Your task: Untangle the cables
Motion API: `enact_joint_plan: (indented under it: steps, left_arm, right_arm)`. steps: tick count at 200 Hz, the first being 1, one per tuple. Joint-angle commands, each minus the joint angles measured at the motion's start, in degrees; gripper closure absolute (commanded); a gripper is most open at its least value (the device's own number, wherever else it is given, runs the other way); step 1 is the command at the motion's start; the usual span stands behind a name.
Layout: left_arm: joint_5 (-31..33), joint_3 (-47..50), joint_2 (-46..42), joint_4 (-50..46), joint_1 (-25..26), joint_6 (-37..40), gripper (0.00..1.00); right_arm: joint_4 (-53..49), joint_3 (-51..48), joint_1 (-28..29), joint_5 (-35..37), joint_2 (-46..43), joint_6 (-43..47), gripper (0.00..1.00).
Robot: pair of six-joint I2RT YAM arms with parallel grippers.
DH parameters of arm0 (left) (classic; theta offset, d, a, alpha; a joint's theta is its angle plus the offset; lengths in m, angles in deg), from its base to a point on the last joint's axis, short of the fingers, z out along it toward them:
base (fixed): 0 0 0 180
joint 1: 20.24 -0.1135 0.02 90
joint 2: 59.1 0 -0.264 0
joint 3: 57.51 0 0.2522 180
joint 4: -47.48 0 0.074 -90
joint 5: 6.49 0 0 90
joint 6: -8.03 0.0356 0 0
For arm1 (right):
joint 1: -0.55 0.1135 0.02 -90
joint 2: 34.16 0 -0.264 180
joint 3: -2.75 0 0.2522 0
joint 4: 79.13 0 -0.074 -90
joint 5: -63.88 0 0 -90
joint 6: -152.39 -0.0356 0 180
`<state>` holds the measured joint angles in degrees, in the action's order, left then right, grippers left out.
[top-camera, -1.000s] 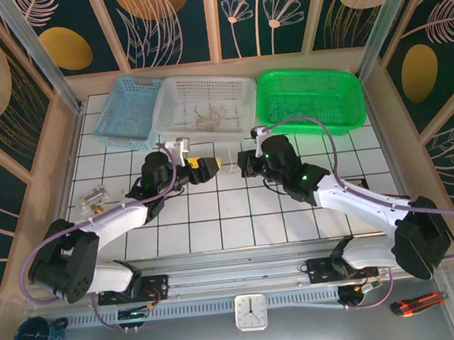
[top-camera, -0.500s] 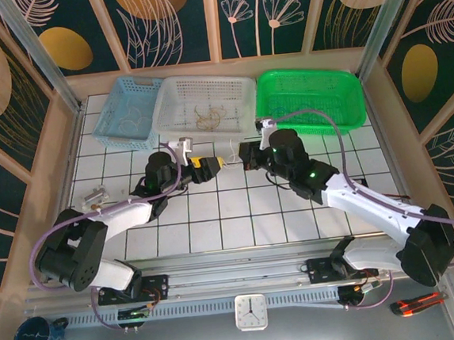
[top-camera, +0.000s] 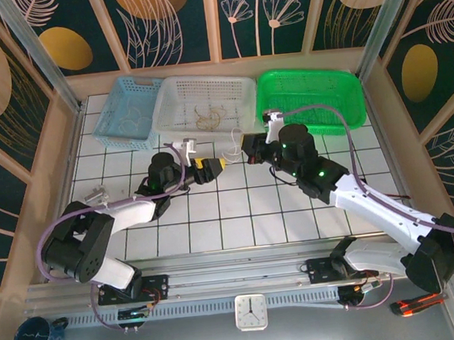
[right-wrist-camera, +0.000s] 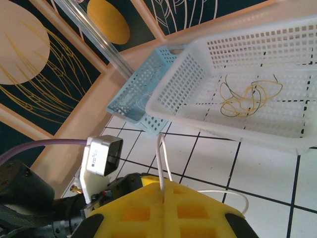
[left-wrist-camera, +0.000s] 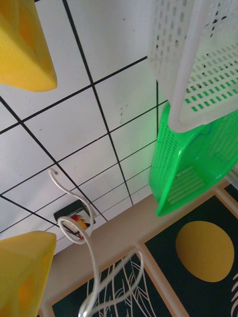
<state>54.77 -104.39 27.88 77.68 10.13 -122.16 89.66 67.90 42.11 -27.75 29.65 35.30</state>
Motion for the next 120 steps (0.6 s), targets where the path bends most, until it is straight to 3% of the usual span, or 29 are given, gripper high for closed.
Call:
enact_joint_plan:
  steps: [1, 27, 57, 93, 120]
  left_arm:
    - [-2.0, -1.3, 1.2, 4.3, 0.6, -0.6, 0.28]
    - [-2.3, -1.1, 1.7, 5.8, 0.7, -1.4, 0.31]
    - [-2.4, -0.8, 1.9, 7.1, 0.7, -2.0, 0.43]
    - [-2.2, -0.6, 2.2, 8.1, 0.7, -2.5, 0.49]
    - [-1.8, 0.0, 2.7, 9.7, 0.7, -3.5, 0.65]
  right_arm:
    - [0.3, 2.1, -0.4, -0.8, -1.4, 0.3, 1.0]
    - [0.6, 2.3, -0.4, -1.1, -1.7, -0.1, 1.0]
    - [0.9, 2.5, -0.4, -1.4, -2.0, -0.4, 1.0]
    - [1.0, 2.4, -0.4, -1.3, -2.3, -0.4, 1.0]
    - [1.0, 2.1, -0.4, -0.9, -2.6, -0.5, 1.0]
